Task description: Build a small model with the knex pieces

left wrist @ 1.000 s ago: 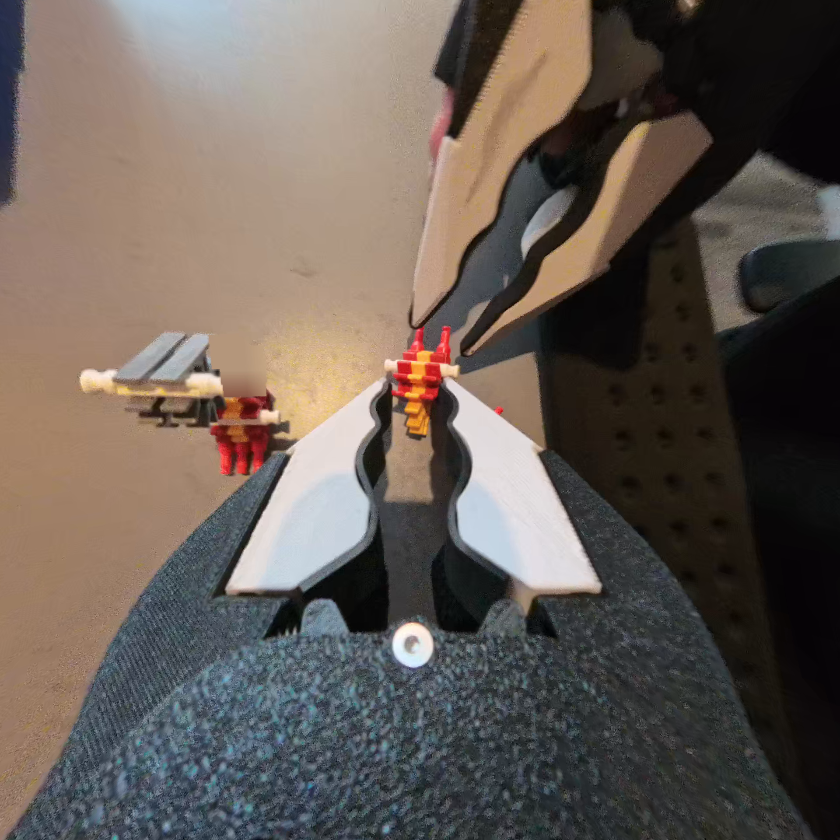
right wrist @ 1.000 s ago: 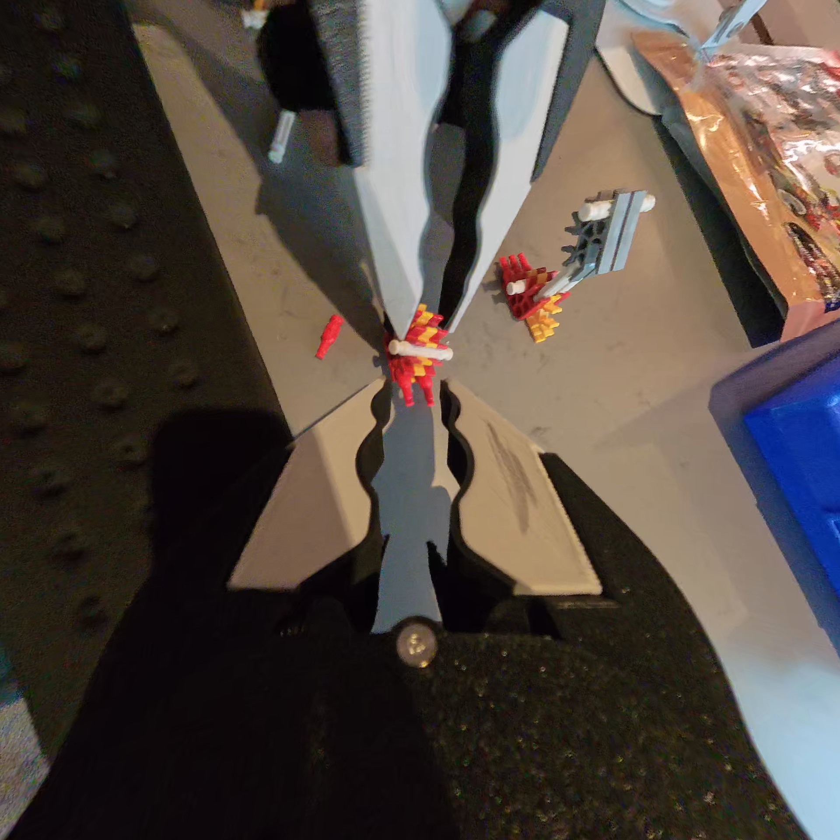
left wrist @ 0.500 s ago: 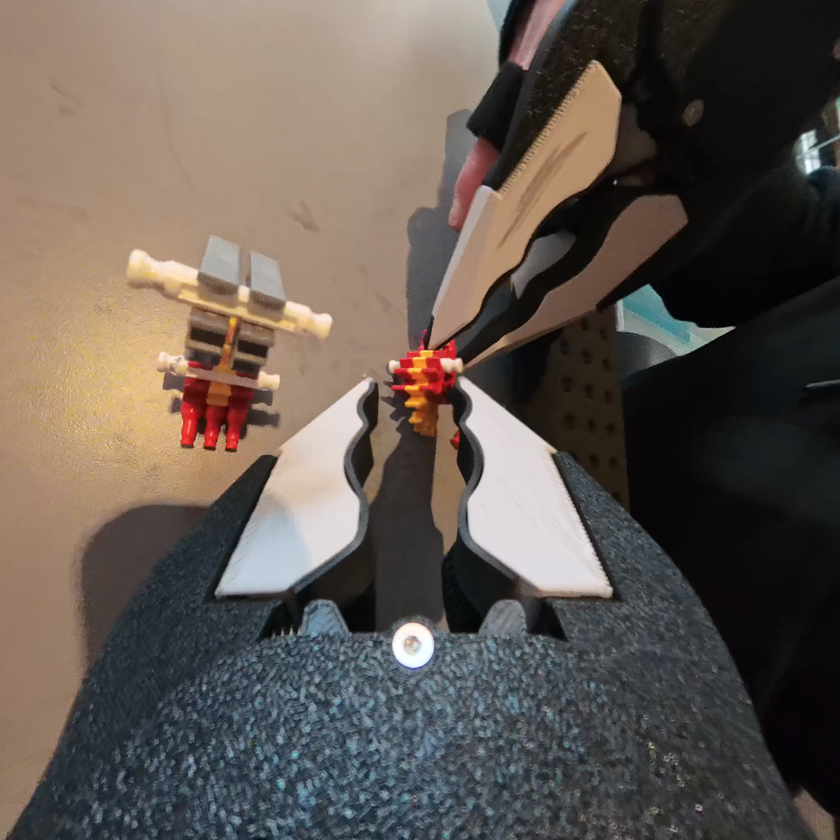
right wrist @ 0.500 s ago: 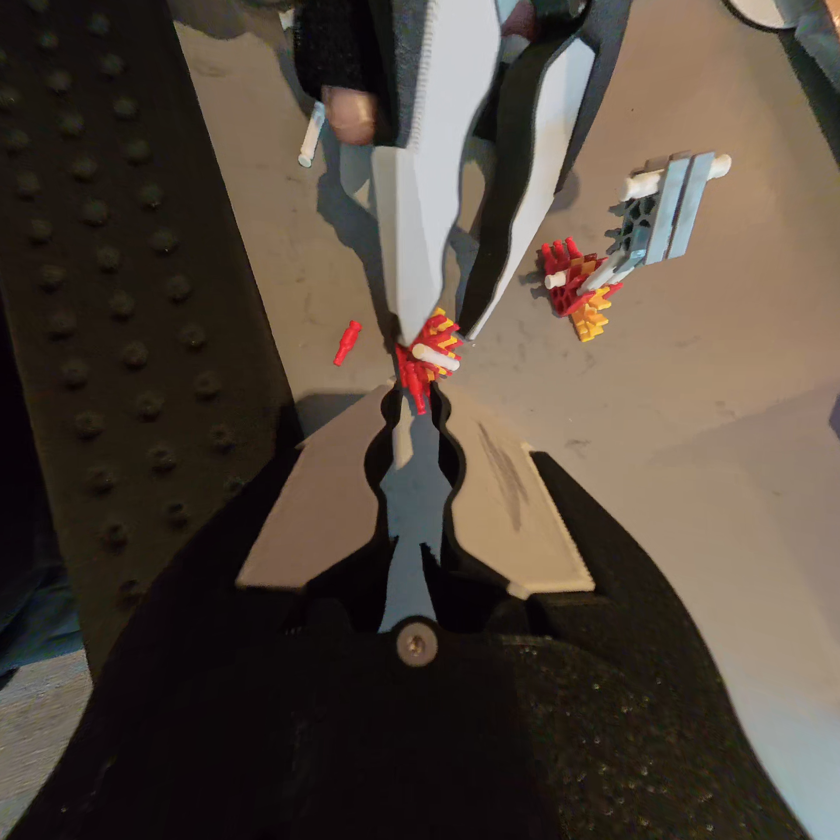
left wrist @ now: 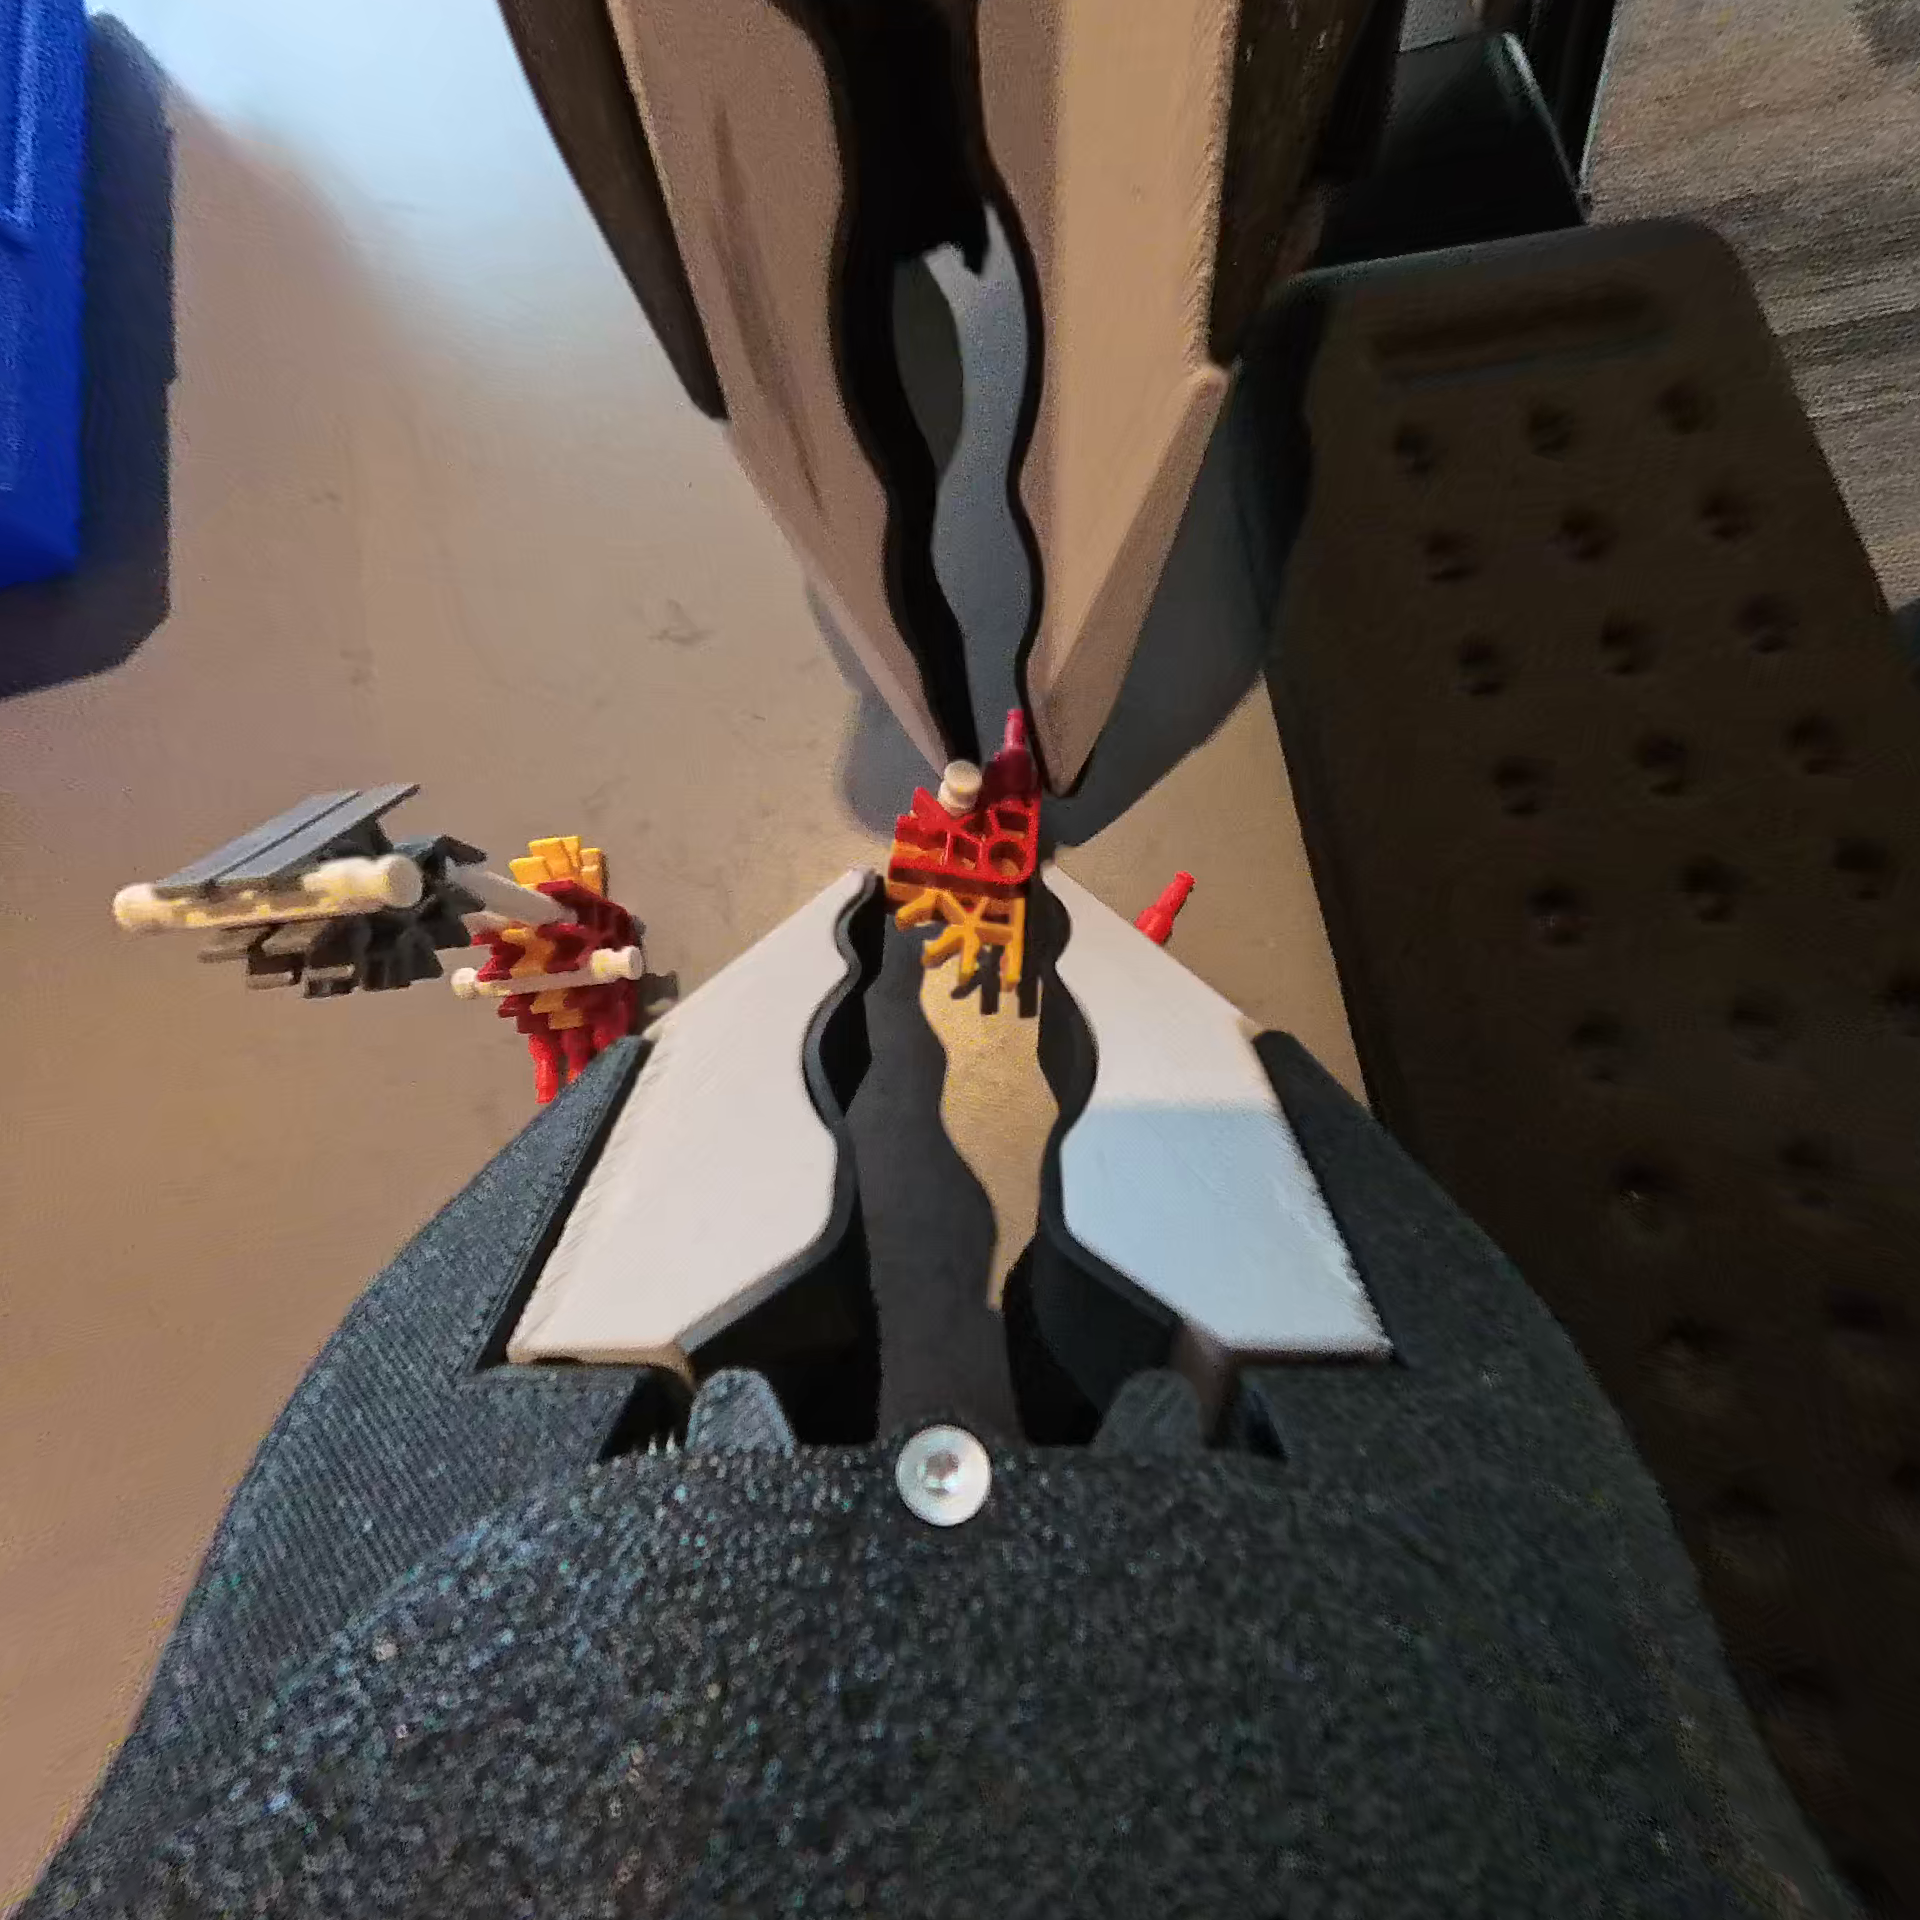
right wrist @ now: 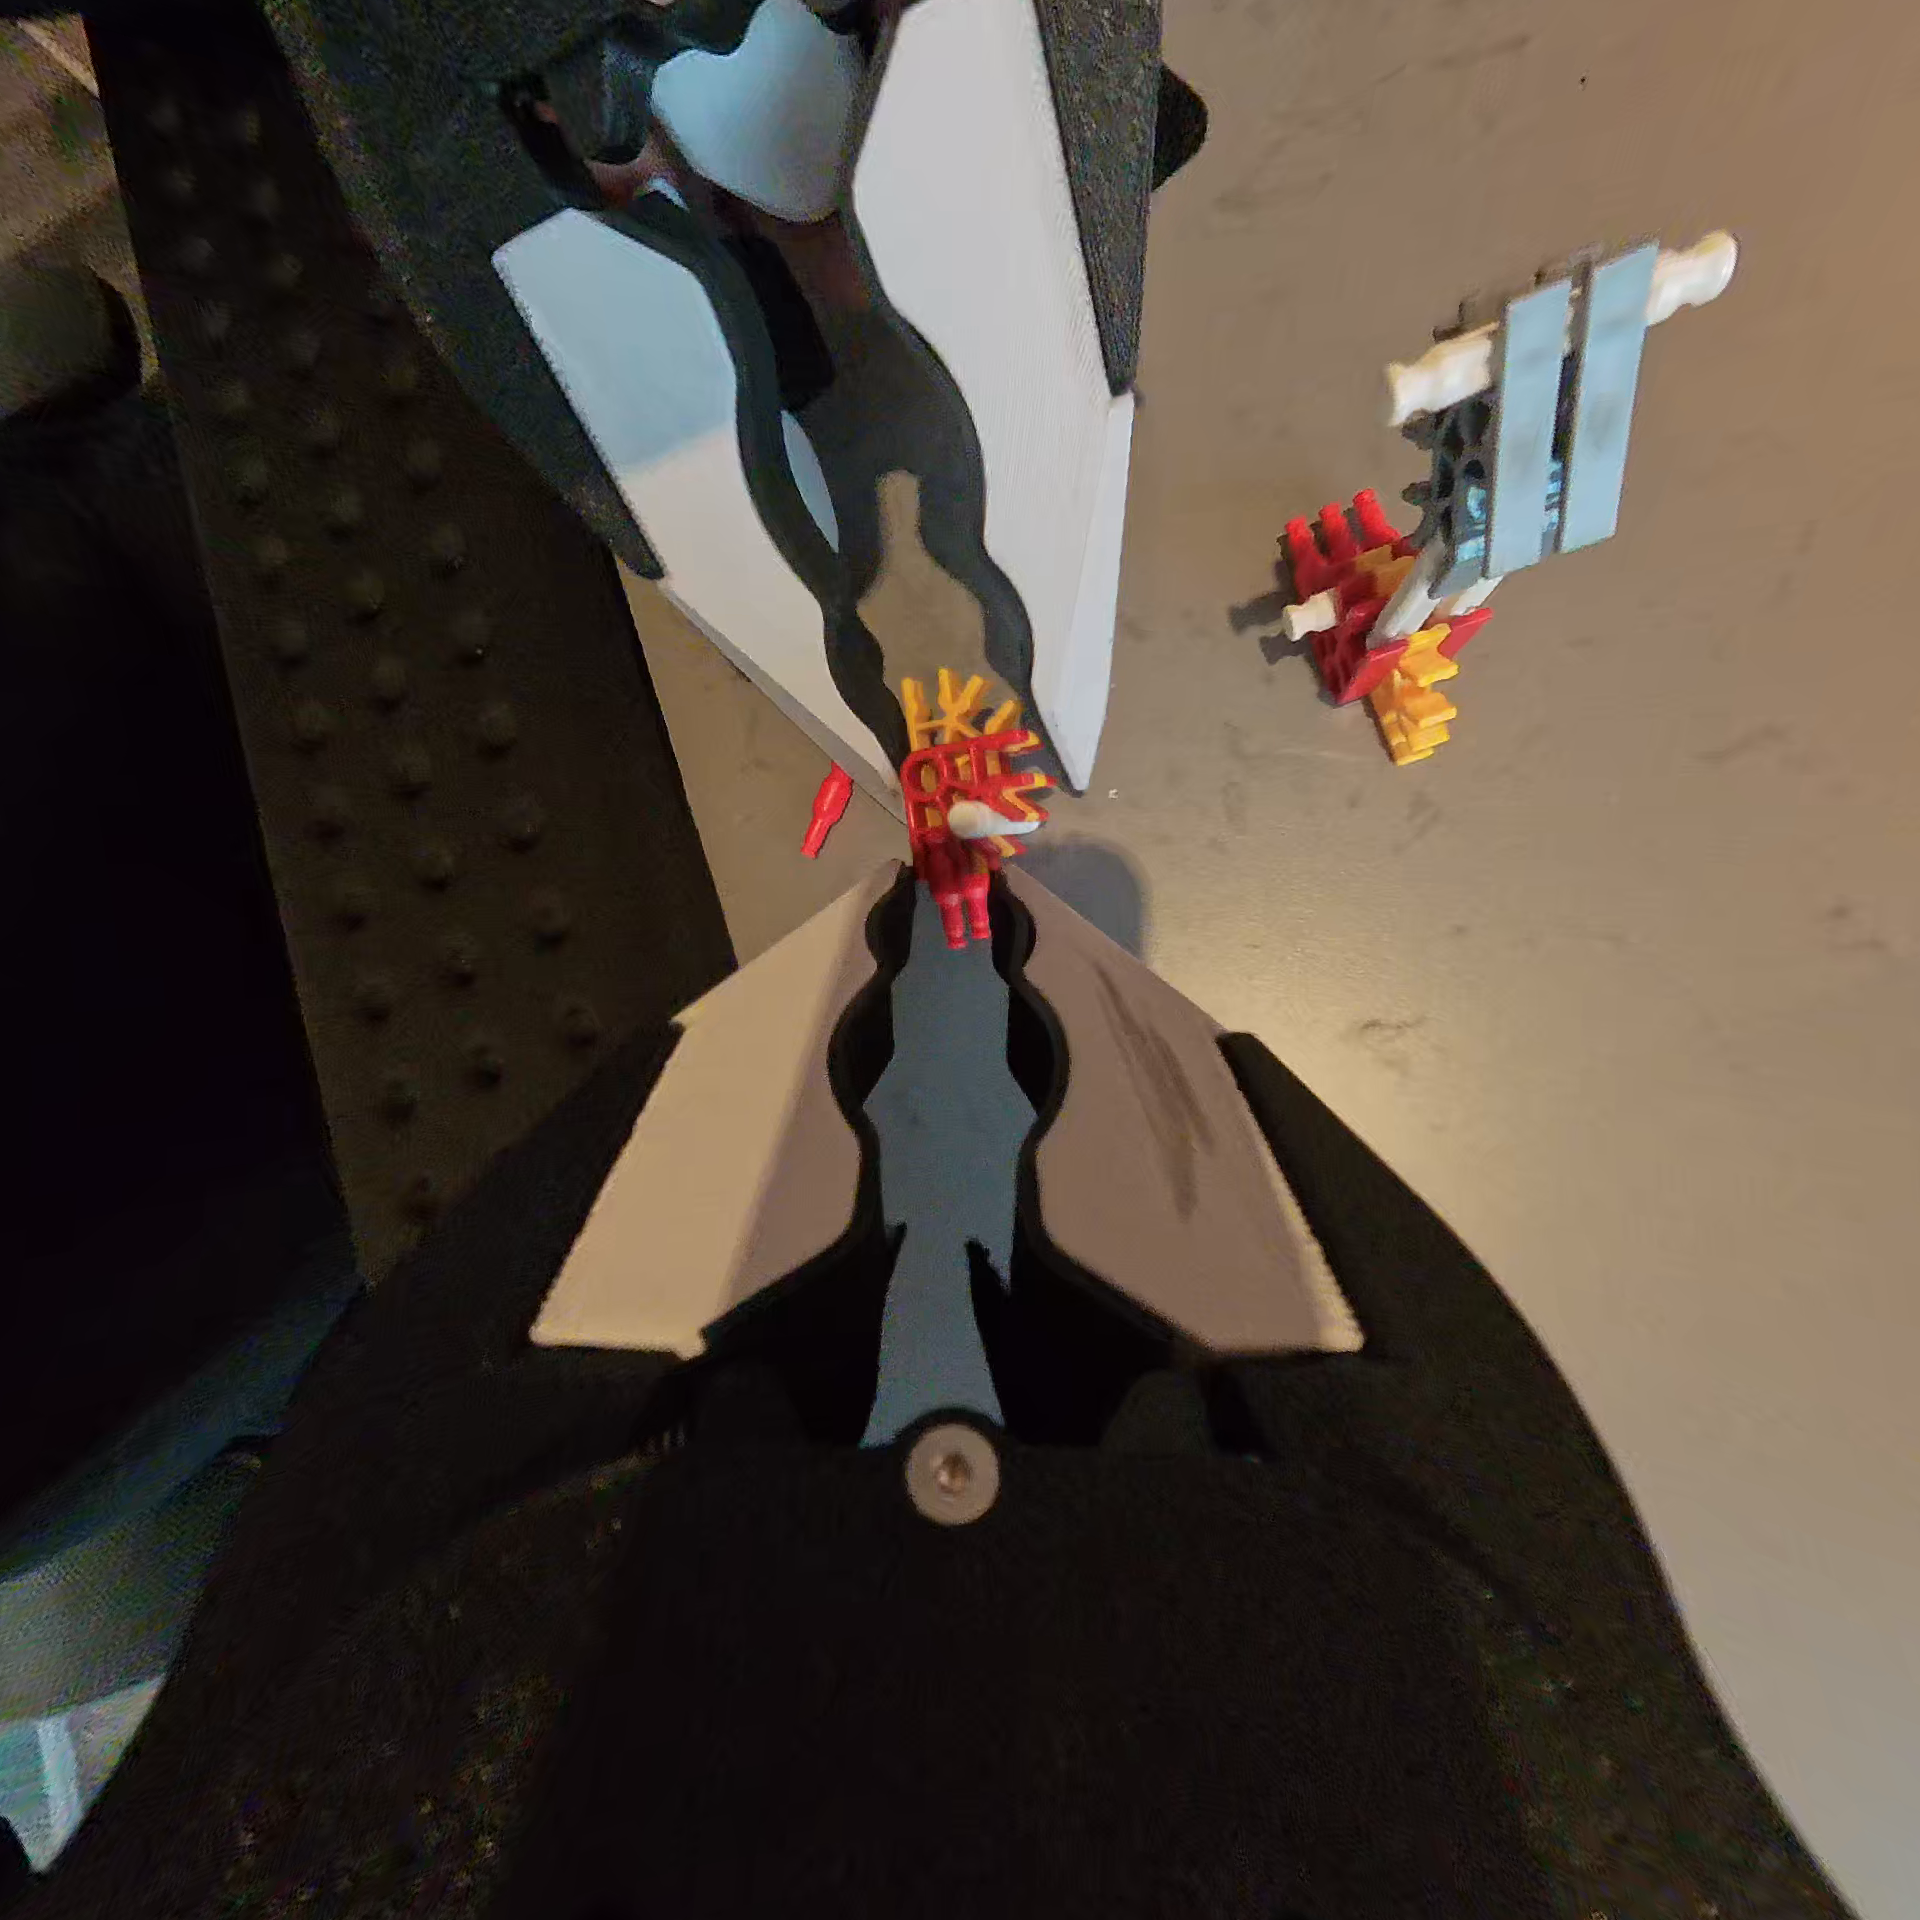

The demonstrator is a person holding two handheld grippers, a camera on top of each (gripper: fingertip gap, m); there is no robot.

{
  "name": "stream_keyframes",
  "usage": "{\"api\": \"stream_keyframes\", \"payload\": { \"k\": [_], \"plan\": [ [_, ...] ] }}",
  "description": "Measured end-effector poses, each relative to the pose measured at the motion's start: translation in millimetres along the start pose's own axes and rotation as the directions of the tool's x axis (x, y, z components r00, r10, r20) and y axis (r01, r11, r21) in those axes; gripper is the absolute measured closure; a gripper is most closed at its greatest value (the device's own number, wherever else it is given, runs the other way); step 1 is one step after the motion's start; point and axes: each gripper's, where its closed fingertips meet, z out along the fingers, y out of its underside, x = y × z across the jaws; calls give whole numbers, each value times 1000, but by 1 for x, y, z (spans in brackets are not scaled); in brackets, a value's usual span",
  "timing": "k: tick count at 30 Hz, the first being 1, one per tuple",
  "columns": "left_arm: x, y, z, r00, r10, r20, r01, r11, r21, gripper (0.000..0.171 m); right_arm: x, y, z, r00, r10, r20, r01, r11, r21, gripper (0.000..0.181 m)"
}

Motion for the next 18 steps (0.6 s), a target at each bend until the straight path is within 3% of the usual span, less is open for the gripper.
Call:
{"api": "stream_keyframes", "payload": {
  "k": [8,18],
  "plan": [
    [0,3,1,997,-31,-72,31,999,10,145,6,-9,-10,987,-137,-80,130,987,-96,162],
    [1,2,1,998,-1,-70,3,999,33,144,9,-8,-7,979,-199,-48,181,953,-243,169]
  ]
}}
